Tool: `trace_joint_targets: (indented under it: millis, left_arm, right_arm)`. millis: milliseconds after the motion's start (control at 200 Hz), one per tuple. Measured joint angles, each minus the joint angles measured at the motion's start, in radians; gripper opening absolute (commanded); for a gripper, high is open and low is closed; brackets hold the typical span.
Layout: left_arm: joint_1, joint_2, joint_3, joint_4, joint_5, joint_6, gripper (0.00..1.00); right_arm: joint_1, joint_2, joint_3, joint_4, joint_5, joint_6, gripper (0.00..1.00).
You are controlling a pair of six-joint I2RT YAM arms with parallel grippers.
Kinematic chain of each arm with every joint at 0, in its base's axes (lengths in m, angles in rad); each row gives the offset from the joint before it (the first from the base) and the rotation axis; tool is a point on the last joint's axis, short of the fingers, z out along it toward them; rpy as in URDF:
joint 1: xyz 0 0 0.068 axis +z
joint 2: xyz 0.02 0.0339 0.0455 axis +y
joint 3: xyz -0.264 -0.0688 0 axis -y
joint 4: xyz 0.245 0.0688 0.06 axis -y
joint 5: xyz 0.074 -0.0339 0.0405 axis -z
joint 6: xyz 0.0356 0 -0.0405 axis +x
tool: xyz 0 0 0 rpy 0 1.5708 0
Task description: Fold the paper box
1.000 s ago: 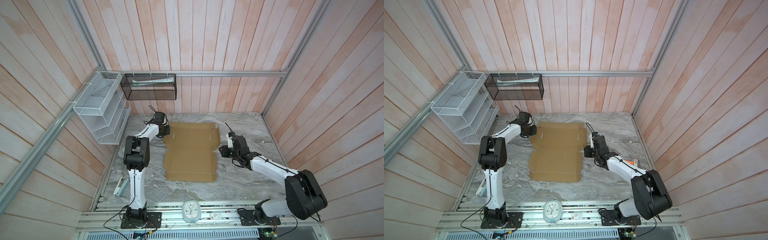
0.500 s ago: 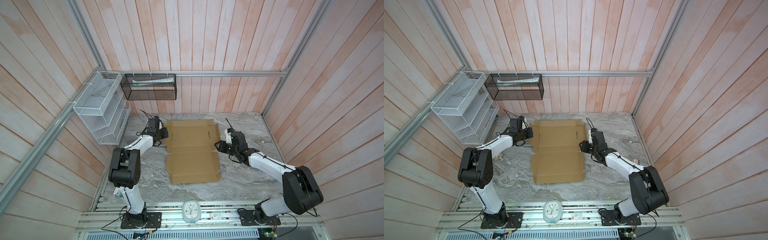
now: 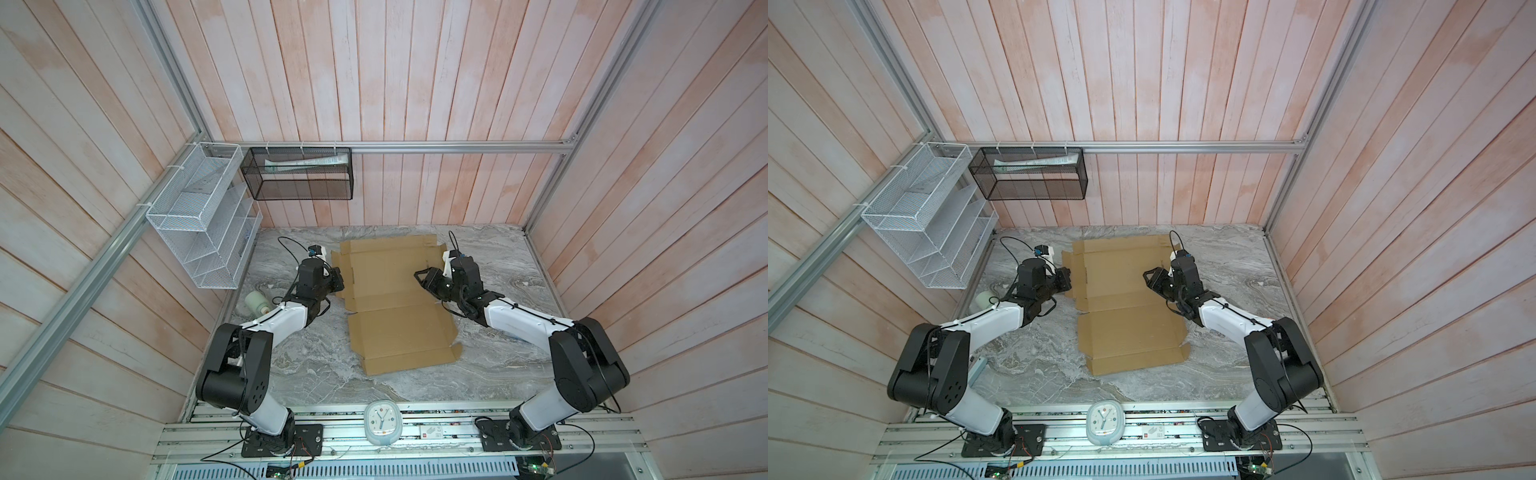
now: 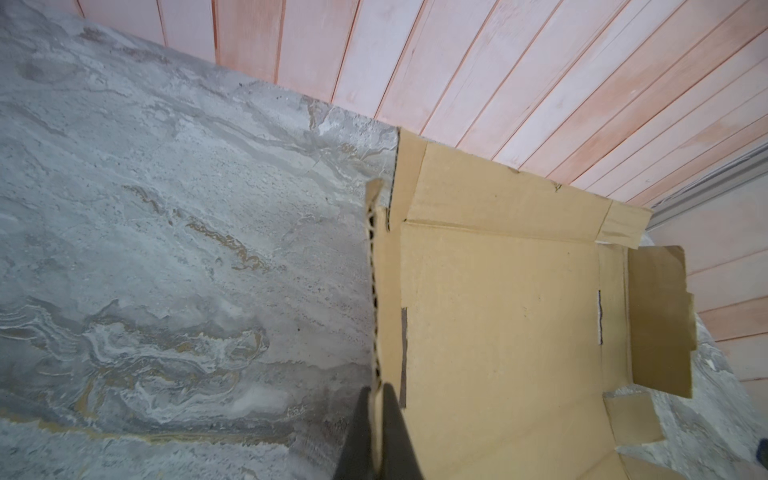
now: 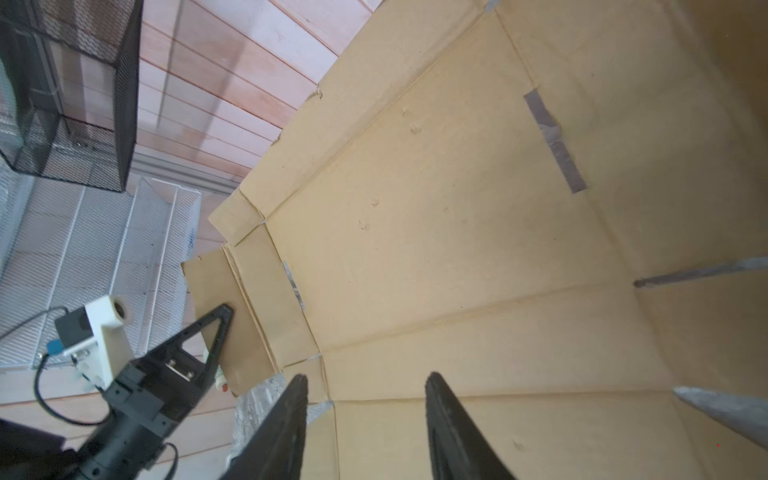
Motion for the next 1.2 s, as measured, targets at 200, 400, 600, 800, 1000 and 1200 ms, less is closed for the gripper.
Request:
trace_joint_targets:
  millis: [200,400,600,800,1000,1200]
  left_arm:
    - [-0.020,-0.056,-0.111,0.137,-0.049,0.001,0.00]
    - [-0.038,-0.084,-0.195,0.264,-0.077,0.009,0.00]
    - [-0.049,-0.102,-0.266,0.387,-0.086,0.036,0.00]
    - [-0.077,-0.107,-0.305,0.476,-0.106,0.077,0.00]
    - [-0.115,-0.108,-0.344,0.563,-0.138,0.126,0.00]
    - [-0.141,-0.113,-0.408,0.673,-0.179,0.169,0.00]
  right_arm:
    - [0.016,0.090,0.138,-0.003,0.041,0.098,0.54]
    - [0.025,0.165,0.234,0.002,0.063,0.180,0.54]
    - [0.026,0.238,0.297,0.005,0.071,0.267,0.55]
    - [0.026,0.276,0.351,0.012,0.078,0.338,0.56]
    - [0.026,0.294,0.418,0.007,0.089,0.381,0.58]
    - [0.026,0.296,0.448,-0.011,0.109,0.402,0.60]
